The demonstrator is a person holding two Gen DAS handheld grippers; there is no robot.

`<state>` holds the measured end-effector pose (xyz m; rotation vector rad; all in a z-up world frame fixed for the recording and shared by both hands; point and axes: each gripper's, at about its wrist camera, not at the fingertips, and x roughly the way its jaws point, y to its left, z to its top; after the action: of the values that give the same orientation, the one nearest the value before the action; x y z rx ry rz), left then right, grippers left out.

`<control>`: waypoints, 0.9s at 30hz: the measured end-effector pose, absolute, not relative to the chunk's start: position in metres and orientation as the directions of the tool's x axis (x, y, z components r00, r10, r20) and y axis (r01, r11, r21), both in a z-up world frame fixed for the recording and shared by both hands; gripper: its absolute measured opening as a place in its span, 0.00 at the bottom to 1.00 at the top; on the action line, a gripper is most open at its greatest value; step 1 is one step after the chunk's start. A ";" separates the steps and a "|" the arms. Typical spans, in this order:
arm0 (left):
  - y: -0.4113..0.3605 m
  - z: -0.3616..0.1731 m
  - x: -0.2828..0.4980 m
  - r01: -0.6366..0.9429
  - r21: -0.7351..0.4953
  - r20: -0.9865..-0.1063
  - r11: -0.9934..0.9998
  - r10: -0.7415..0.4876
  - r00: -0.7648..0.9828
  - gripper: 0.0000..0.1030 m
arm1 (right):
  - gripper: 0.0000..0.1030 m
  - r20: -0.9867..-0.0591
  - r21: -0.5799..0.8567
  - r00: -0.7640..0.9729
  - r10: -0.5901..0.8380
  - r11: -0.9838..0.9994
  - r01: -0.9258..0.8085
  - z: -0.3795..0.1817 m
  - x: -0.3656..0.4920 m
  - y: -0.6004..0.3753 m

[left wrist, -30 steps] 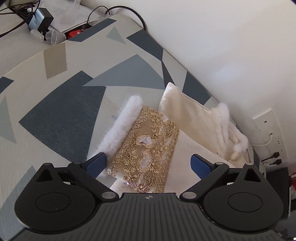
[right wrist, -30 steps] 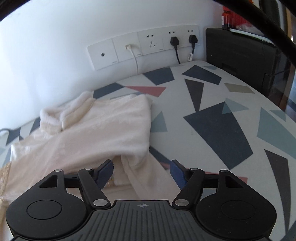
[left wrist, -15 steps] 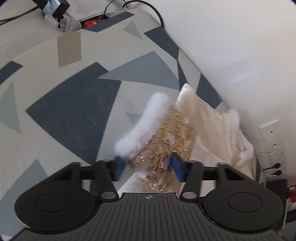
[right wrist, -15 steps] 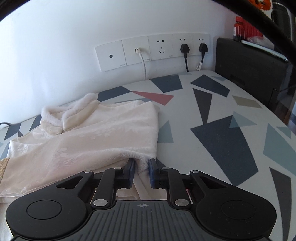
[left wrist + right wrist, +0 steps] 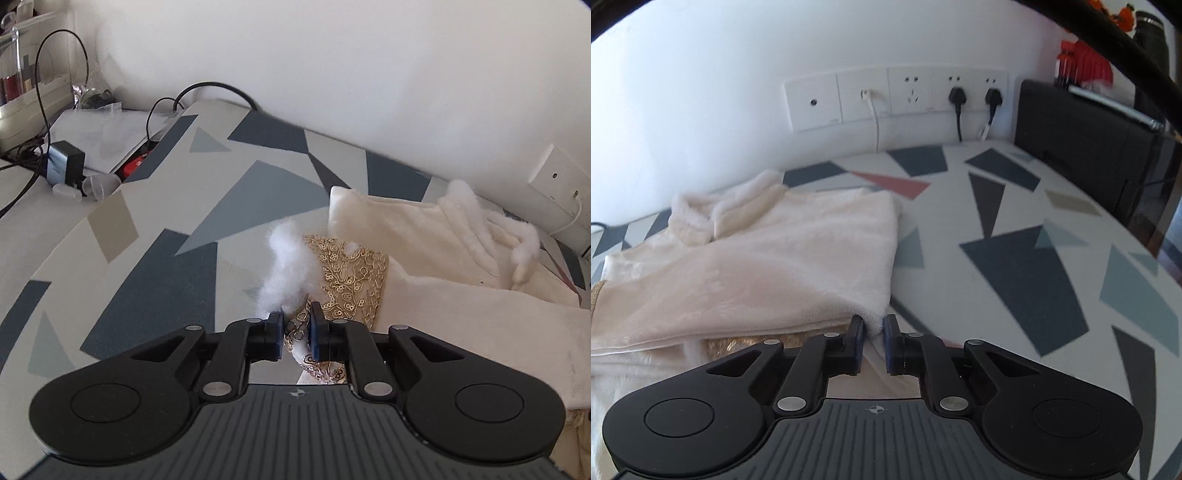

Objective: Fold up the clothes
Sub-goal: 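Grasp the gold cuff with the left tool and lay it across the coat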

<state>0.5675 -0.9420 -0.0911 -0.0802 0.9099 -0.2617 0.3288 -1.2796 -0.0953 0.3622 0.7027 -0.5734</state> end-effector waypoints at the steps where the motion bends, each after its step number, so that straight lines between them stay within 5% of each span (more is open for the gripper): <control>1: -0.941 -0.089 0.567 0.184 -0.178 -0.765 0.967 -0.253 0.592 0.13 | 0.16 -0.684 0.123 0.632 -0.364 0.796 0.592 -0.093 0.328 -1.279; 9: -0.976 0.001 0.556 0.399 -0.146 -0.481 0.905 -0.417 0.771 0.12 | 0.18 -0.682 0.120 0.638 -0.358 0.805 0.580 -0.091 0.334 -1.279; 18: -0.986 -0.095 0.573 0.301 0.148 -0.733 0.942 -0.100 0.673 0.13 | 0.19 -0.696 0.169 0.641 -0.324 0.794 0.584 -0.099 0.330 -1.283; 27: -1.023 -0.074 0.532 0.438 0.333 -0.590 0.835 -0.178 0.788 0.13 | 0.21 -0.698 0.179 0.643 -0.317 0.791 0.585 -0.099 0.329 -1.285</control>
<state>0.5318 -1.0231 -0.0737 0.4791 0.5741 -0.3463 0.3287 -1.2846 -0.0985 0.4132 0.7019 -0.5305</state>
